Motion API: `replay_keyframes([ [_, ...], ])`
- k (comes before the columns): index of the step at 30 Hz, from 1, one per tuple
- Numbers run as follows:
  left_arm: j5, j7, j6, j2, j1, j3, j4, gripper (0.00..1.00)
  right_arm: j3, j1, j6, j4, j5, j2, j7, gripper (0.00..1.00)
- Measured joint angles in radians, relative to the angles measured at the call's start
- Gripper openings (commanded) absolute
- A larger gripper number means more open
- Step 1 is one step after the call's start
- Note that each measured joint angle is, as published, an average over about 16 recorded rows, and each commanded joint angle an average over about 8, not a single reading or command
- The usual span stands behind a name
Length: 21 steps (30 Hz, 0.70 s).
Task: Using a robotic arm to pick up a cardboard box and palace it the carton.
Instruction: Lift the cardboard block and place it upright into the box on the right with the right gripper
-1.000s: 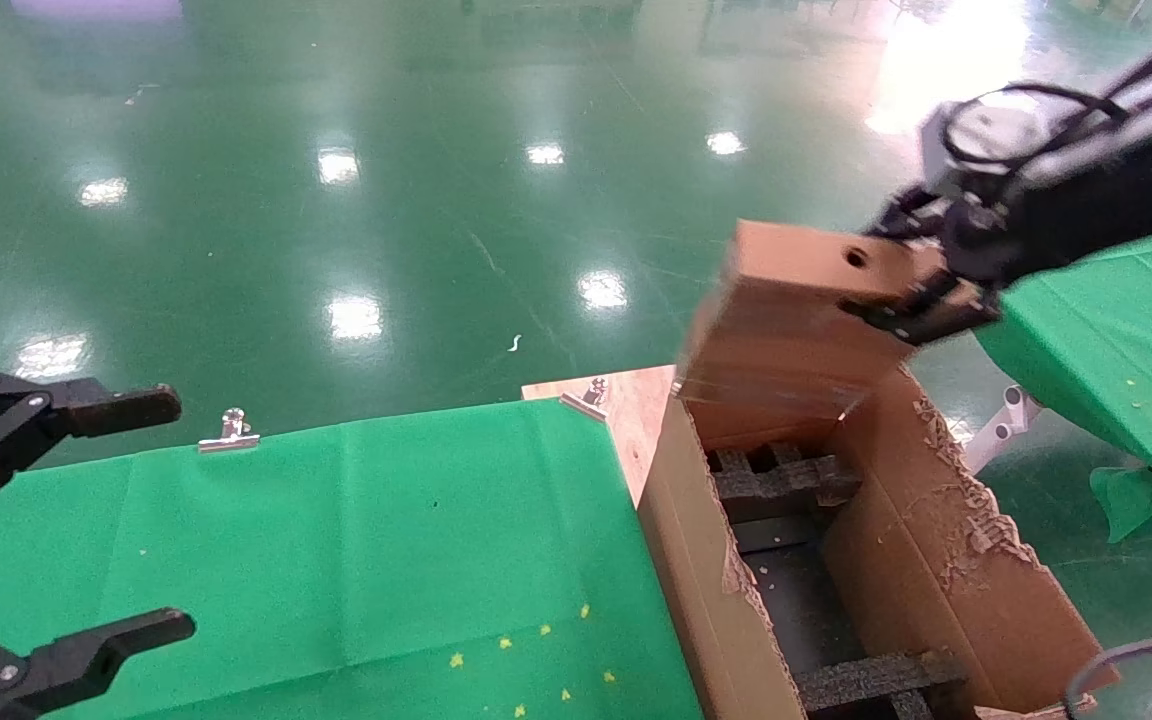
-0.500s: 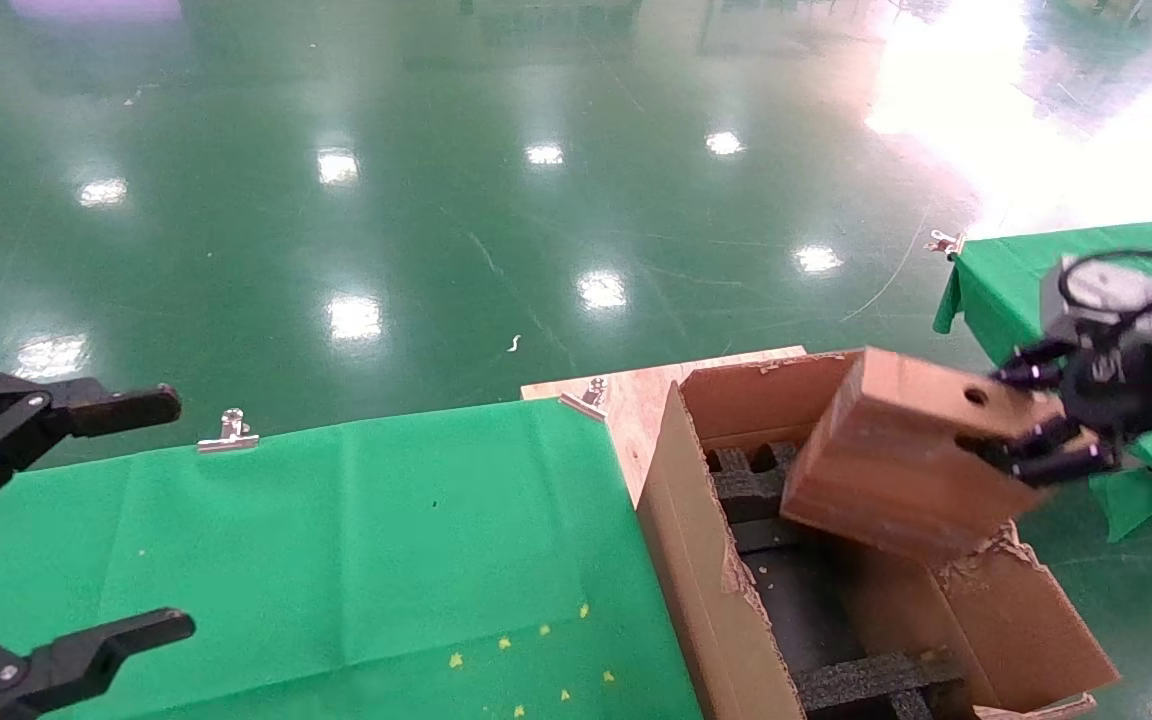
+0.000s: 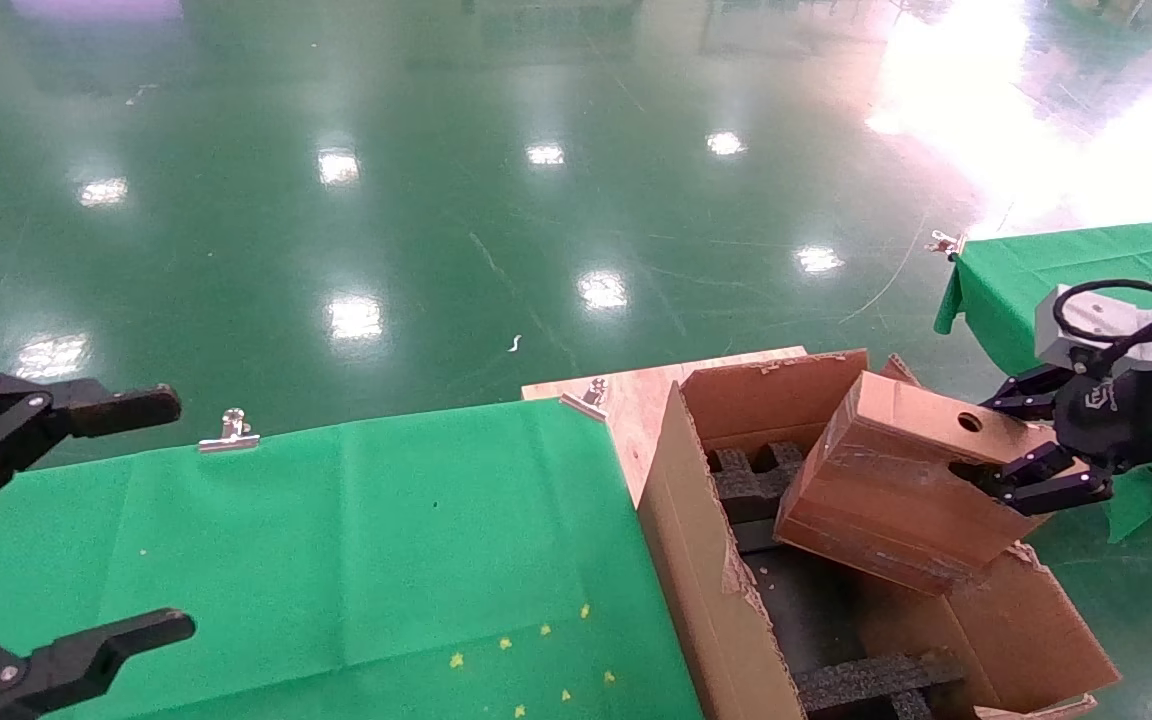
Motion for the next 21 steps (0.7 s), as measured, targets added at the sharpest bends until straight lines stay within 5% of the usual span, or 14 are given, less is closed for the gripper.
replay_keyframes([
  [10,0.000,0.000,0.000,0.000,0.000,0.000,0.000,1.00,-0.009,-0.061,0.077,0.028,0.014,-0.001,0.118,0.00],
  [21,0.000,0.000,0.000,0.000,0.000,0.000,0.000,1.00,-0.039,-0.122,0.235,0.214,0.011,0.060,0.454,0.00],
])
